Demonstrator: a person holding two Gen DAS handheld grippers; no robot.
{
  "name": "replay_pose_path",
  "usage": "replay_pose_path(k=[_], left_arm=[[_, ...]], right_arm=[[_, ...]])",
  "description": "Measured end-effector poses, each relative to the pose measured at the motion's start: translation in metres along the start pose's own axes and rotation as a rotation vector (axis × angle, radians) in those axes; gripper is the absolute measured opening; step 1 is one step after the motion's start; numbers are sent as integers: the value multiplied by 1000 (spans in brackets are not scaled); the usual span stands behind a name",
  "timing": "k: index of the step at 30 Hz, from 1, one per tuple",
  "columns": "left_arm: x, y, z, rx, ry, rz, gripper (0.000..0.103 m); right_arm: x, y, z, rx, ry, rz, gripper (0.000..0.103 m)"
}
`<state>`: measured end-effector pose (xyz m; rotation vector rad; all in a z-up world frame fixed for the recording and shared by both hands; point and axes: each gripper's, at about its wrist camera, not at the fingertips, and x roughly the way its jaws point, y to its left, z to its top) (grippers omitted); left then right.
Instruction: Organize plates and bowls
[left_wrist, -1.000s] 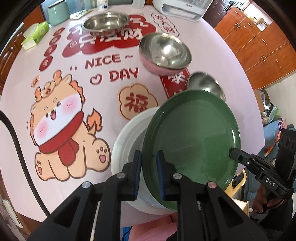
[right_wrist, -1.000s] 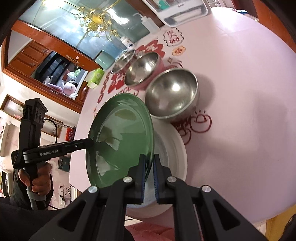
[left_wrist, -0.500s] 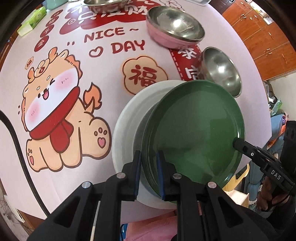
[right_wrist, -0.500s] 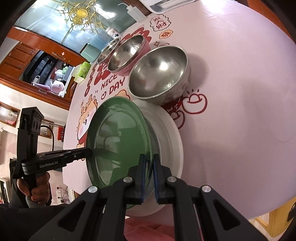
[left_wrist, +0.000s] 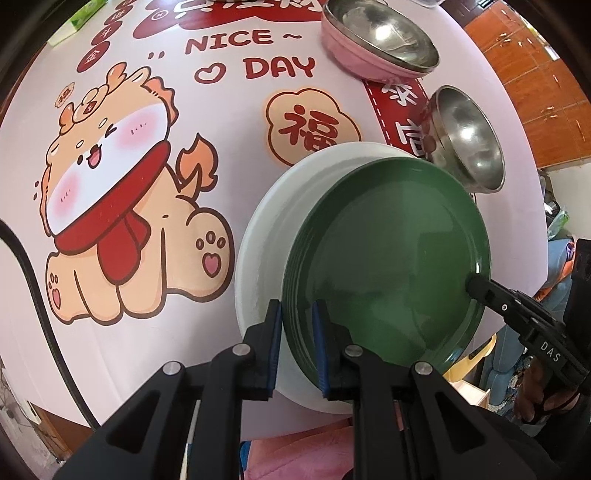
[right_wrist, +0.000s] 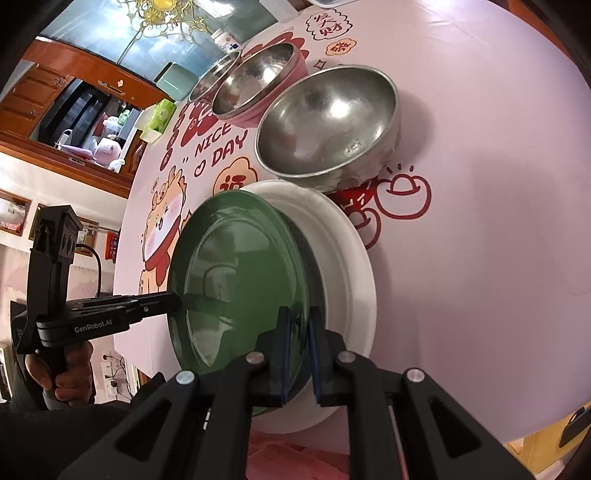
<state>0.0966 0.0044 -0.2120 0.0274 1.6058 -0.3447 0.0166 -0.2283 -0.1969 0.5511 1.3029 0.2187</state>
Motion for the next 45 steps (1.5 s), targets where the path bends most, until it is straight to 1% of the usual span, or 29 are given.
replay_pose_path(k=[2,7,10,12,13,20,24,28,30,31,32,33,35,39,41,43,44,45], left_arm=[[-1,0,0,-4,-3,-5,14],[-7,-4,2,-6,-27,-22,14],[-11,-8,3,0,-41,-15,14],[-15,-12,4,4,-51,-5,14],[-16,-12,3,4,-56,-4,14],[-28,-13,-7,7,-91,-8,14],[-38,-6,-19,3,-123,-19,15],[-44,-1,-31,1,-163,-28,17],[-48,2,-38,0,-189,-35,19],[-50,3,-41,1,-200,-42,20],[-51,4,-43,2,-209,-46,21],[-53,4,-46,6,-220,-53,26],[-59,4,-52,16,-223,-64,30],[-71,-2,-58,24,-258,-61,33],[-80,-7,-62,27,-290,-45,34],[-87,-11,-63,23,-314,-34,41],[-90,-13,-64,22,-325,-28,48],[-95,-15,-66,19,-344,-18,49]], right_arm=[[0,1,1,-9,4,-14,12],[-2,3,3,-24,-5,-15,17],[-3,6,3,-37,-7,-6,25],[-4,8,3,-50,-8,-24,29],[-3,8,3,-55,0,-35,33],[-3,10,-3,-64,4,-57,37],[-8,12,-8,-64,-25,-76,37],[-15,15,-13,-57,-75,-96,38],[-21,18,-15,-58,-107,-112,46],[-24,20,-16,-61,-127,-120,52],[-28,23,-17,-69,-147,-125,56],[-31,26,-19,-78,-168,-131,57],[-39,30,-21,-89,-203,-146,61],[-49,39,-26,-111,-241,-140,61],[-52,44,-27,-123,-254,-141,61],[-57,47,-25,-136,-269,-128,61],[-60,48,-24,-140,-279,-117,61],[-63,49,-23,-142,-289,-107,61]])
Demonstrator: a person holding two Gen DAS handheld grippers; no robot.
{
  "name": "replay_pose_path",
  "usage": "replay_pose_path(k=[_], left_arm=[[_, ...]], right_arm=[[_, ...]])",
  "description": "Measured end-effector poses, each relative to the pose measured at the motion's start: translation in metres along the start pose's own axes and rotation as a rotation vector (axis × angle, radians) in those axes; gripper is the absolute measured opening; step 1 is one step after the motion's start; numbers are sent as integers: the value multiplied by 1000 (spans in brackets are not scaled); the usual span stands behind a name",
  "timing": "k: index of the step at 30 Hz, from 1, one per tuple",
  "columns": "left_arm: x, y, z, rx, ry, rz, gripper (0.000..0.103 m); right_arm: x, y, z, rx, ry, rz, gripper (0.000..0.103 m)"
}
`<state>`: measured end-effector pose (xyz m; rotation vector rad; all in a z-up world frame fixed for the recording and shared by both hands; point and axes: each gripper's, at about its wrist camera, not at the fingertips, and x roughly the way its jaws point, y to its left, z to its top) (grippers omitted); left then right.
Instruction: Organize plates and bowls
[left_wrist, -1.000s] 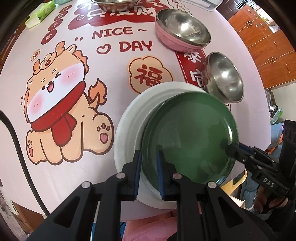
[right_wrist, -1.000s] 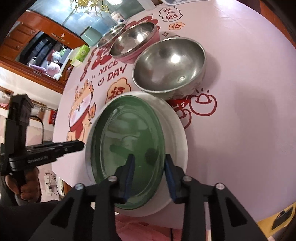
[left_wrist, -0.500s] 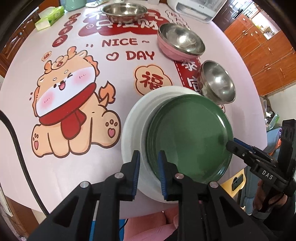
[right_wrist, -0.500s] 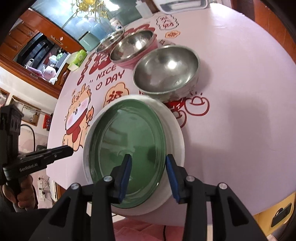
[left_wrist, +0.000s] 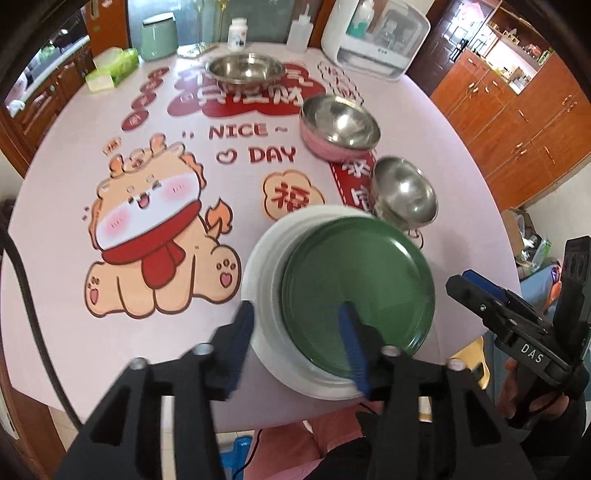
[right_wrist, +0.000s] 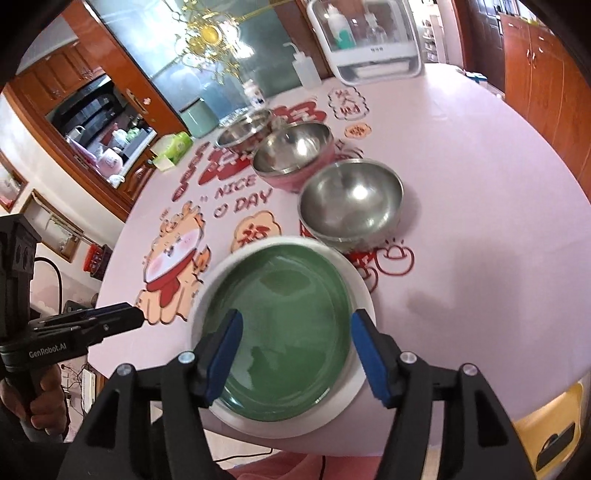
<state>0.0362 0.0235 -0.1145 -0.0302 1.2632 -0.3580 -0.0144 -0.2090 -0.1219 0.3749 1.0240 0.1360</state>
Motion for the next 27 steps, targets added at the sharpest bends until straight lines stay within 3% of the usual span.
replay_pose_path(k=[8,11,14,21,27], left_arm=[[-30,-19,-3,-55,-103,112,63],[-44,-23,-9,-114,-142,123,65],[-50,-27,-11,-162,-171,152,74],[-53,-29,-22,-272,-211,218,75],[-60,-26,-30,-318,-236,248,79]], right_arm=[[-28,-2,25,-20,-79,85,61],[-35,-1,33,-54,-86,100,61],[-38,-1,43,-75,-70,142,61],[-42,4,59,-134,-62,161,63],[-41,13,67,-169,-55,177,73]])
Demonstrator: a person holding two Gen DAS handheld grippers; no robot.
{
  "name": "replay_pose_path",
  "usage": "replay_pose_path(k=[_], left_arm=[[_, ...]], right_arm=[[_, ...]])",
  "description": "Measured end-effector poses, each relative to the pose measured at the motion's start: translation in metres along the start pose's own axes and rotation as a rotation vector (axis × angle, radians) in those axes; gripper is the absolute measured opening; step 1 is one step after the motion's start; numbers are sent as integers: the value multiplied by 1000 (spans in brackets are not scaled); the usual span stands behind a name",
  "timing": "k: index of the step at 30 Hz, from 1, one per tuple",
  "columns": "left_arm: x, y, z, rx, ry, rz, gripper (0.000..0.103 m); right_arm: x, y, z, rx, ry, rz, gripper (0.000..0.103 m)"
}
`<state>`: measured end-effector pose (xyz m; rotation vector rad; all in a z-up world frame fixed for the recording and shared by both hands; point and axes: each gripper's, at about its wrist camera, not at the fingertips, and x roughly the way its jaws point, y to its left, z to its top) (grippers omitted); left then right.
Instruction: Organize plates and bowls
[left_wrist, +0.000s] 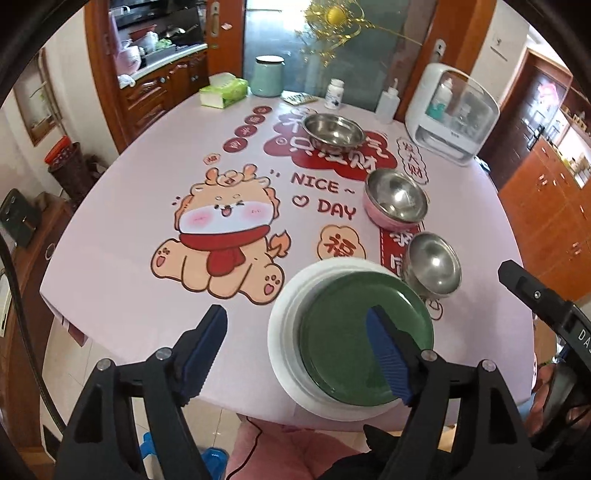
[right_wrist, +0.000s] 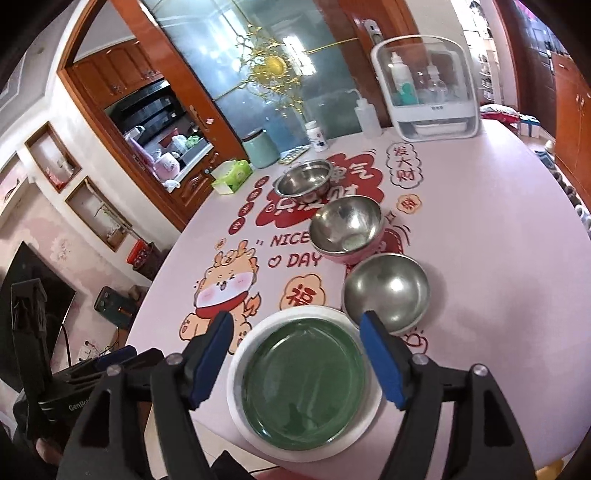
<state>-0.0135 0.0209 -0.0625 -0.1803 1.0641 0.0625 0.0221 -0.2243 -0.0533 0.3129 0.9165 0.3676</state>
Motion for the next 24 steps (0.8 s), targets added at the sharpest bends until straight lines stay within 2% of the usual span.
replay_pose_path(k=[6,9,16,24], left_arm=[[-5,13,11,-23,-37,7,82],[-2,22,21,-23,-44,-17,84],[13,46,62,23,-51,-90,84],[34,82,110,100,-33,-151,85]], right_arm=[[8,17,6,-30,10,-1,77],[13,27,6,-21,10,-15,79],[29,54,16,1,-13,-92,80],[63,87,30,88,-30,-175,80]])
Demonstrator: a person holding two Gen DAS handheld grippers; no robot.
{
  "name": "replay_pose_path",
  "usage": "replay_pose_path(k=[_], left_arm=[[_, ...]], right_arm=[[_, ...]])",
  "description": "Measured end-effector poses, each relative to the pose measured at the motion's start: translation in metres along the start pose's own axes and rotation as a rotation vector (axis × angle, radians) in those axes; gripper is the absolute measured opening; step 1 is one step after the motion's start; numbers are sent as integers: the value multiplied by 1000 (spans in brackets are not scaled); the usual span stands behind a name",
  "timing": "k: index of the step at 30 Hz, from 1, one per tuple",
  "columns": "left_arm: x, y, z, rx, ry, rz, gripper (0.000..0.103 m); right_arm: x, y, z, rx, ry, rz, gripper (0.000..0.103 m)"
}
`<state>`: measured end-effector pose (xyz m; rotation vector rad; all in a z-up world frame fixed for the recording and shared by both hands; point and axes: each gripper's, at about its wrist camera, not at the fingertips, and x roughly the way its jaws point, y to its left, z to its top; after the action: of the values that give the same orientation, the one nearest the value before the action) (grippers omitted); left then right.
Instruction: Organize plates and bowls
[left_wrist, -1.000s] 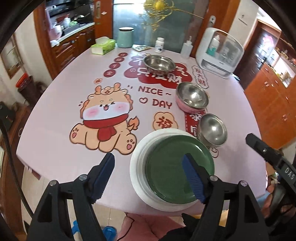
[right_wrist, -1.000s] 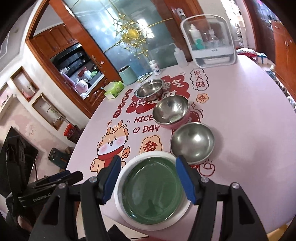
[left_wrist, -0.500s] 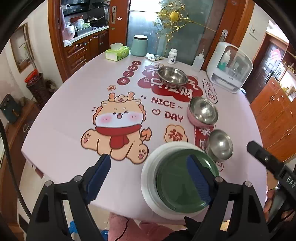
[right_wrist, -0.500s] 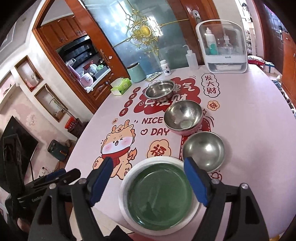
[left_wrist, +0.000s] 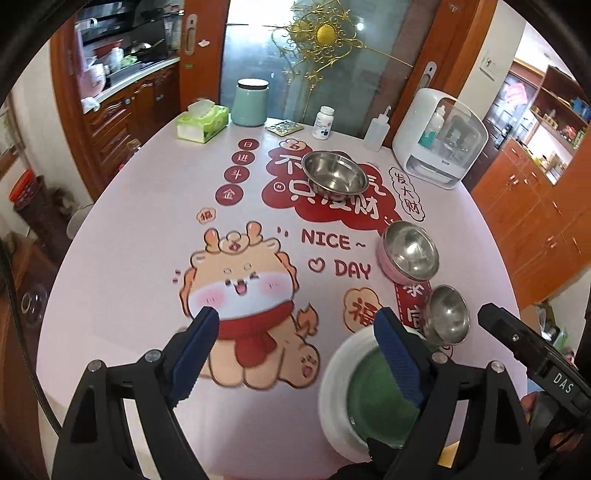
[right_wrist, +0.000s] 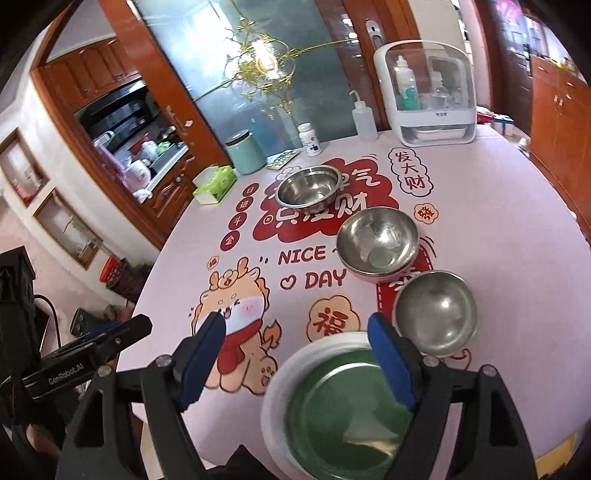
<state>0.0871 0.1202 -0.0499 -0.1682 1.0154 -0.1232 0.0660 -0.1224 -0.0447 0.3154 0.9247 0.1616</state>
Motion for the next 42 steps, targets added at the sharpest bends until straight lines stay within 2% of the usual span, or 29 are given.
replay_pose_path(k=[10,17,21,30,35,42], left_arm=[[23,44,67,112,34,-51,85],[47,51,109,171,100,-90,85],[64,52,127,152,145,-80,85],[103,48,170,153,180,-47,85],[131,37,194,168,206,-20,85],[173,14,223,206,210,5,85]], right_arm=[[37,38,21,139,-12,-96,80],[52,52,48,192,-16,-135,80],[61,54,67,185,-5,-155,80],[89,35,123,197,-20,-144,80],[106,12,150,239,-38,-128,80],[143,-27,173,314,-15,-101,80]])
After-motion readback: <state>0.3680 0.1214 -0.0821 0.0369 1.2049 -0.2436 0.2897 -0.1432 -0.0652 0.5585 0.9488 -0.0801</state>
